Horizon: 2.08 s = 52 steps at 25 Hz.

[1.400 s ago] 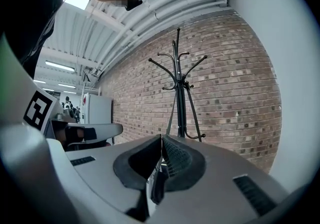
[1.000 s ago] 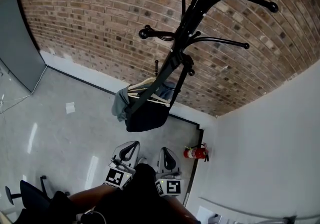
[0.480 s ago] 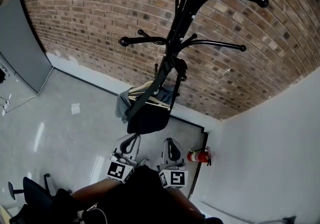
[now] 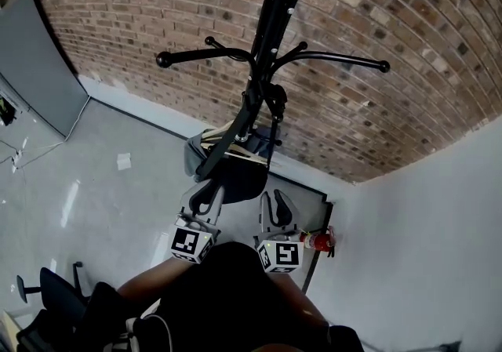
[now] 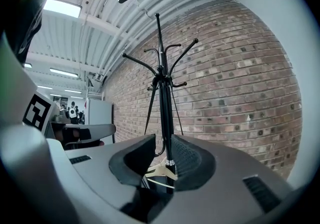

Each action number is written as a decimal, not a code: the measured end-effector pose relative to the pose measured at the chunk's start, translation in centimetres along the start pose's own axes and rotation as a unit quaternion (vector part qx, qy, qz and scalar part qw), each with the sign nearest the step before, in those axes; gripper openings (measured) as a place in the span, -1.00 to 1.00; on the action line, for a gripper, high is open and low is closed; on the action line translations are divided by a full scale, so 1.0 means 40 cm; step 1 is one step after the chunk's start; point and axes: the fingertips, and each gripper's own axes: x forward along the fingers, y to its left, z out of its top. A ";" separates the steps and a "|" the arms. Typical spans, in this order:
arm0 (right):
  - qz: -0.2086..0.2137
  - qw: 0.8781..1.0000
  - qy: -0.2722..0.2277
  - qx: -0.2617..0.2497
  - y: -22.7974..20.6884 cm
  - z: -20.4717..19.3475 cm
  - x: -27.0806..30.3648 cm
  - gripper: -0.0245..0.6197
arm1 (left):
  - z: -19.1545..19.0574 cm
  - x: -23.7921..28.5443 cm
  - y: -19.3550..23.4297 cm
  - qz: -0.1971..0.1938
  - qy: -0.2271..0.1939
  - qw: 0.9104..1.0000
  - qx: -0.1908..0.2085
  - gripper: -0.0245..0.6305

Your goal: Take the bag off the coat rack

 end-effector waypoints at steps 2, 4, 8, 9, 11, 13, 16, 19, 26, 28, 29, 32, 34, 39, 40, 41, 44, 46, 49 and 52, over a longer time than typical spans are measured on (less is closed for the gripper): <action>0.003 1.000 0.002 -0.005 -0.021 0.006 0.023 -0.65 | 0.012 0.032 0.002 0.000 -0.016 1.000 0.009 -0.70; 0.004 1.000 0.001 -0.011 -0.041 0.013 0.045 -0.65 | 0.019 0.062 0.007 0.003 -0.026 0.999 0.022 -0.69; 0.013 1.000 -0.002 -0.023 -0.067 0.024 0.087 -0.65 | 0.015 0.115 0.025 0.020 -0.030 0.999 0.032 -0.63; 0.015 1.000 -0.002 -0.026 -0.073 0.024 0.096 -0.65 | 0.012 0.126 0.031 0.027 -0.026 0.999 0.029 -0.63; 0.017 0.999 -0.001 -0.028 -0.086 0.026 0.113 -0.65 | 0.008 0.146 0.042 0.036 -0.020 0.999 0.025 -0.60; 0.017 0.999 -0.003 -0.027 -0.099 0.028 0.127 -0.65 | 0.005 0.162 0.049 0.041 -0.020 0.999 0.025 -0.59; 0.017 1.000 -0.005 -0.025 -0.115 0.027 0.143 -0.65 | 0.004 0.177 0.056 0.050 -0.020 0.998 0.029 -0.58; 0.021 0.999 -0.009 -0.028 -0.126 0.033 0.168 -0.65 | 0.011 0.197 0.060 0.057 -0.024 0.998 0.033 -0.58; 0.027 0.999 -0.012 -0.029 -0.141 0.052 0.224 -0.65 | 0.020 0.247 0.052 0.061 -0.023 0.996 0.056 -0.57; 0.027 0.999 -0.012 -0.033 -0.143 0.054 0.236 -0.65 | 0.014 0.256 0.055 0.065 -0.024 0.996 0.061 -0.57; 0.025 0.999 -0.013 -0.034 -0.146 0.055 0.241 -0.65 | 0.013 0.261 0.056 0.067 -0.024 0.996 0.056 -0.57; 0.020 0.999 -0.013 -0.033 -0.153 0.056 0.254 -0.65 | 0.019 0.277 0.054 0.068 -0.018 0.997 0.032 -0.57; 0.023 0.999 -0.010 -0.032 -0.152 0.052 0.265 -0.65 | 0.023 0.283 0.058 0.072 -0.017 0.997 0.032 -0.57; 0.038 0.999 -0.009 -0.013 -0.145 0.047 0.287 -0.65 | 0.030 0.286 0.081 0.084 -0.019 0.996 0.018 -0.56; 0.037 0.999 -0.010 -0.010 -0.147 0.045 0.291 -0.65 | 0.032 0.287 0.084 0.086 -0.019 0.996 0.021 -0.56; 0.036 0.999 -0.009 -0.009 -0.149 0.043 0.297 -0.65 | 0.033 0.289 0.087 0.088 -0.019 0.996 0.024 -0.56; 0.035 0.999 -0.008 -0.012 -0.153 0.042 0.313 -0.65 | 0.043 0.292 0.089 0.094 -0.022 0.995 0.021 -0.56; 0.034 0.999 -0.010 -0.014 -0.151 0.049 0.322 -0.65 | 0.053 0.295 0.080 0.094 -0.026 0.995 0.019 -0.56; 0.033 0.999 -0.010 -0.016 -0.145 0.055 0.336 -0.65 | 0.059 0.308 0.073 0.094 -0.024 0.995 0.026 -0.56; 0.036 0.999 -0.006 -0.022 -0.133 0.053 0.349 -0.65 | 0.063 0.319 0.079 0.096 -0.026 0.995 0.021 -0.56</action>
